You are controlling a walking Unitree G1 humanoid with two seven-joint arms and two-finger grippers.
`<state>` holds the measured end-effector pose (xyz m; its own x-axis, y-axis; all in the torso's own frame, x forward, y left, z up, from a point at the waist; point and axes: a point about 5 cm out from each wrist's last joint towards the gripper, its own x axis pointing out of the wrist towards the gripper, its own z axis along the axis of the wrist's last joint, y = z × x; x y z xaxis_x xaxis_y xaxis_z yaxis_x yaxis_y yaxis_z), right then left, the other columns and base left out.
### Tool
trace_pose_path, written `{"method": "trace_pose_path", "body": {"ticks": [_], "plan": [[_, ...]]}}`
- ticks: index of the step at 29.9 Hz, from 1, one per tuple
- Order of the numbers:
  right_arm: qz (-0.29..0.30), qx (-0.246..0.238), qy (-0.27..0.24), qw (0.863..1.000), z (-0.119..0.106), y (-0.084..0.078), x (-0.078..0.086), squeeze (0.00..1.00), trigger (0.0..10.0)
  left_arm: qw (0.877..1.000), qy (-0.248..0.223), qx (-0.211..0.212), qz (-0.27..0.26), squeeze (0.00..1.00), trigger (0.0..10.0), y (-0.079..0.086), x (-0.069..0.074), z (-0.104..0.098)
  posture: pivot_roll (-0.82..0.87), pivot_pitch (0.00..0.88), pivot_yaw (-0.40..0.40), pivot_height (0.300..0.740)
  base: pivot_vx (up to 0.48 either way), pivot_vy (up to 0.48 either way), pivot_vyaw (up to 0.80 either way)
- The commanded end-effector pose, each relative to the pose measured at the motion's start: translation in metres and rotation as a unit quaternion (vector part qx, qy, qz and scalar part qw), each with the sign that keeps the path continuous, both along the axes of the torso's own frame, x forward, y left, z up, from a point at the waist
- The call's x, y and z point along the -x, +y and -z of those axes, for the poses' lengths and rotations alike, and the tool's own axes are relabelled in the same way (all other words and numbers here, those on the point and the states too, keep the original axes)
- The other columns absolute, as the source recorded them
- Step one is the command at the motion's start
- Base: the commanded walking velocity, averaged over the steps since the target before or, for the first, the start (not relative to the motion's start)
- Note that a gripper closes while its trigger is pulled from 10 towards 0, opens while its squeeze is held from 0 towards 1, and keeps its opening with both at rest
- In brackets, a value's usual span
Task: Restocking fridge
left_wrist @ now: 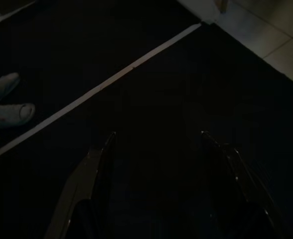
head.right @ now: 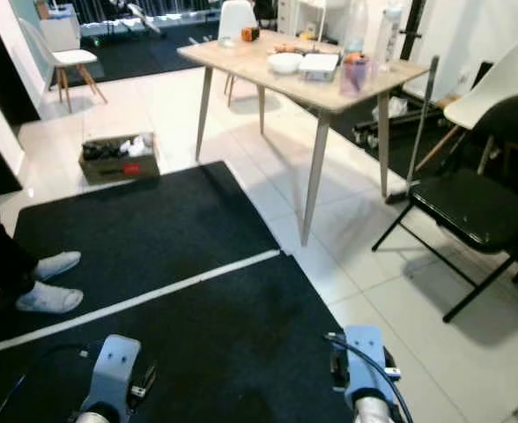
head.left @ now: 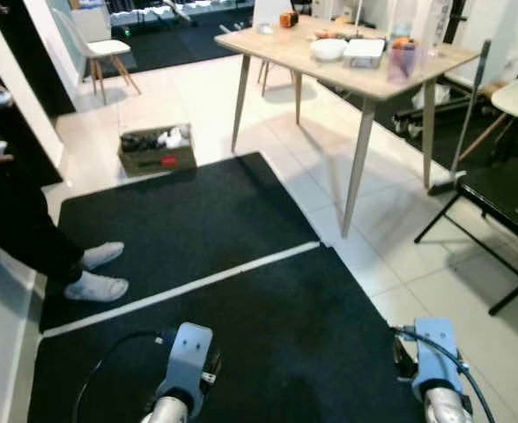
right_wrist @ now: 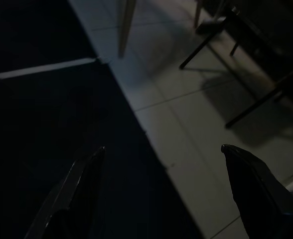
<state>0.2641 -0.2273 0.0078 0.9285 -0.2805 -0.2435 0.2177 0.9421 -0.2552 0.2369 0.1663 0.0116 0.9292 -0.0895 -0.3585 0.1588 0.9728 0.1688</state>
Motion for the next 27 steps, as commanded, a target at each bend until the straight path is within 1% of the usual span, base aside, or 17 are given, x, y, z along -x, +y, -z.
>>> {"method": "trace_pose_path", "body": {"ticks": [1,11,27], "plan": [[0.0,-0.01,0.008,1.0,0.0052,0.0054,0.0035,0.0,10.0,1.0,0.016,0.0,-0.01,0.0,10.0,0.0043,0.0064,0.0067,-0.07,0.108,0.031,0.74,0.364,0.0,0.0],[-0.001,-0.009,0.008,1.0,0.0051,0.0056,0.0035,0.0,10.0,1.0,0.016,0.0,-0.009,0.0,10.0,0.0044,0.0061,0.0066,-0.07,0.106,0.032,0.74,0.357,0.0,0.0],[-0.002,-0.008,0.006,1.0,0.0039,0.0047,0.002,0.0,10.0,1.0,0.013,0.0,-0.011,0.0,10.0,0.0045,0.0042,0.006,-0.07,0.1,0.03,0.74,0.48,0.0,0.0]]}}
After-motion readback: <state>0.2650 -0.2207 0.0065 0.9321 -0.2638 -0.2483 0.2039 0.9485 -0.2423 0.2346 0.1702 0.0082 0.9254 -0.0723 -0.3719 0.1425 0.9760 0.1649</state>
